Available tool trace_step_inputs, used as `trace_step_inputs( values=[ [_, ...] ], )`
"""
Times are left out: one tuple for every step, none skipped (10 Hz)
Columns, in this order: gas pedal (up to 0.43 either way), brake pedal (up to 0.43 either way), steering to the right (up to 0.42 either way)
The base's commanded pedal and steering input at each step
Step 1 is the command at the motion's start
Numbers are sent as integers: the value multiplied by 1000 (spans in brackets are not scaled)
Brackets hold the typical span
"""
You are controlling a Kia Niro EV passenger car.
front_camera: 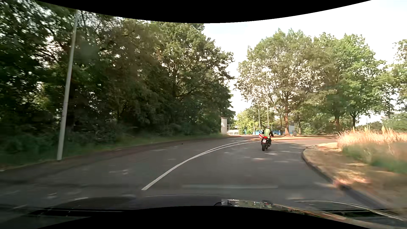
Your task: Follow the waypoints while adhering to traffic rules and regulations
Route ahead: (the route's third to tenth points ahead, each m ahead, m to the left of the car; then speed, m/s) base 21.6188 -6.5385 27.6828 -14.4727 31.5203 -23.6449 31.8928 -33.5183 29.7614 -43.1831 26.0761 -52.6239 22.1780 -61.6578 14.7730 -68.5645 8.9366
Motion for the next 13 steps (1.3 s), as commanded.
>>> trace_step_inputs(
  values=[
    [150,0,122],
    [150,0,127],
    [138,0,132],
    [130,0,133],
    [138,0,133],
    [138,0,133],
    [138,0,133],
    [138,0,133],
    [138,0,135],
    [138,0,136],
    [150,0,134],
    [150,0,133],
    [157,0,133]
  ],
)
